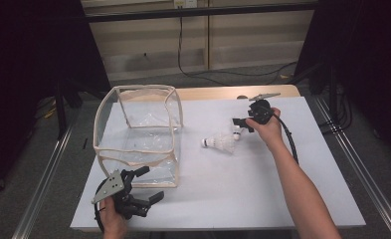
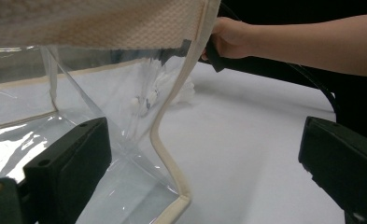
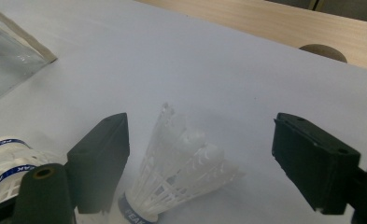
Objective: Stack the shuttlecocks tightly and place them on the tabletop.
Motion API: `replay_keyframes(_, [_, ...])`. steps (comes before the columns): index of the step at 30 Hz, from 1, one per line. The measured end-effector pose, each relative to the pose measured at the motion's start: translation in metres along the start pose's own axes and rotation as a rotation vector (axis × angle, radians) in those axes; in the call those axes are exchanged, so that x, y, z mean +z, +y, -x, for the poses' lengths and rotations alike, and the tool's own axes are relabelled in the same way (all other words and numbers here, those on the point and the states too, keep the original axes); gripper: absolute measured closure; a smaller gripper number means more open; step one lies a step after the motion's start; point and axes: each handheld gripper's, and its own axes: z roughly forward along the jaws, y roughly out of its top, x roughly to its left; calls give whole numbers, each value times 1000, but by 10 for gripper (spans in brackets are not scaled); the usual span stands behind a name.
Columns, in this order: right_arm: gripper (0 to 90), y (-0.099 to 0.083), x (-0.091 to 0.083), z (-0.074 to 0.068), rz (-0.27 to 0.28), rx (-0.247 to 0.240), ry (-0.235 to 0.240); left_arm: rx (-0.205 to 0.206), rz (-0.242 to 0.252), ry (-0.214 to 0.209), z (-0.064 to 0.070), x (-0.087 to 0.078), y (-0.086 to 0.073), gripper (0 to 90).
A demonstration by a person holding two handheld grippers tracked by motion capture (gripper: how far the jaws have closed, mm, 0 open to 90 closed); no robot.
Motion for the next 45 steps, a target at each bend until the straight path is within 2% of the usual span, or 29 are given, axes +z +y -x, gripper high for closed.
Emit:
replay_keyframes(6, [253,-1,2,-1,-4,-21,10,1,-2,1,0,0,0,26])
replay_keyframes(10, [333,0,2,-3,-3,-22,30,0,-8,1,0,0,0,26])
replay_keyframes(16, [526,-1,0,-5,-47,-44,63,3,-10,3,0,0,0,26])
replay_keyframes(18, [584,-1,-2,-6,-60,-54,57,2,-10,2,0,1,0,26])
replay_keyframes(24, [767,0,-12,-3,-81,-34,100,1,-9,4,1,1,0,26])
replay_keyframes(27, [817,0,-18,-3,-97,-32,122,0,-9,3,1,1,0,26])
replay_keyframes(33, [867,1,-29,-7,-96,-48,129,3,-8,1,1,1,0,26])
replay_keyframes(41, [871,1,-40,-11,-78,-72,111,-2,-1,3,2,1,0,26])
replay_keyframes(45, [866,-4,-41,-12,-82,-66,123,5,-5,0,2,1,1,26])
